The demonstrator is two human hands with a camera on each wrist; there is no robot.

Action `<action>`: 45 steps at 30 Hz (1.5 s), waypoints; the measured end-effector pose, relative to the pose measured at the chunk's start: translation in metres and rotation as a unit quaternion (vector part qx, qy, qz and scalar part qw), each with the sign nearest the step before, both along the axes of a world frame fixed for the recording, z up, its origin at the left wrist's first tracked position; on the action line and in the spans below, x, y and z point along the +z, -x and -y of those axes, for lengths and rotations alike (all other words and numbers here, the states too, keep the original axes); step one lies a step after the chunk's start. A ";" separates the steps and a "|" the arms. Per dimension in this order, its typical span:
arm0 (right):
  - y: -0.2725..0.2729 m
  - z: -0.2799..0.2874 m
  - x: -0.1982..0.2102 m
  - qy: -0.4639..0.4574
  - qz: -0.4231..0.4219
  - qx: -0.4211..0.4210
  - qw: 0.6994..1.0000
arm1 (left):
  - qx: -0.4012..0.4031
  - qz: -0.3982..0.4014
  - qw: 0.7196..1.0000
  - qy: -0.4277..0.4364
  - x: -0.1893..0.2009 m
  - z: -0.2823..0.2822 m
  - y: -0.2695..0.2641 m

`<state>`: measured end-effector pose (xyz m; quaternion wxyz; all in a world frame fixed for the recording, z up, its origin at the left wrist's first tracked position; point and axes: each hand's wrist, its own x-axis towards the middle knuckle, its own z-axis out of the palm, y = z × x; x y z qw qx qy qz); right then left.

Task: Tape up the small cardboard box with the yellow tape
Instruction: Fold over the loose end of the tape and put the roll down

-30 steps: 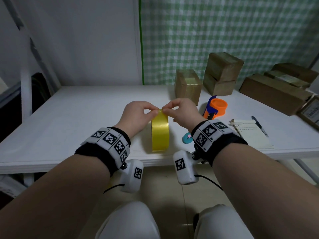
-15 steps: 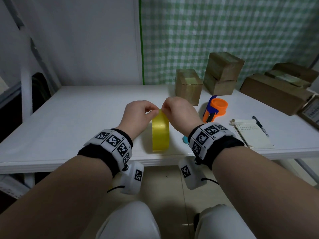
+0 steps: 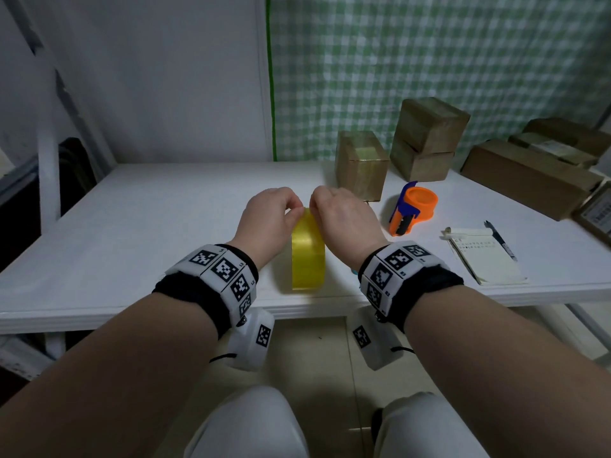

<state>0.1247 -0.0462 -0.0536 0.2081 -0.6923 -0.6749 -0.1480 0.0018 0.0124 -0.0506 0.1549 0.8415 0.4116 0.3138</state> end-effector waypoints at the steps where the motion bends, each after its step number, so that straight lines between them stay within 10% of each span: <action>1: 0.001 0.001 0.000 -0.001 0.009 -0.002 1.000 | -0.001 -0.012 1.000 -0.011 0.000 0.000 -0.001; 14: 0.004 0.002 0.001 -0.012 -0.039 -0.013 0.999 | 0.001 -0.083 0.988 -0.131 -0.008 0.001 -0.005; 26: -0.009 -0.005 0.004 0.014 -0.256 0.039 0.966 | -0.054 0.043 0.998 -0.012 0.000 -0.005 0.005; 33: -0.014 0.002 0.012 0.034 -0.478 0.042 0.877 | -0.066 0.156 0.971 0.167 0.006 -0.007 0.008; 45: -0.010 0.009 0.014 0.058 -0.511 0.037 0.857 | -0.084 0.148 0.950 0.262 0.014 -0.006 0.009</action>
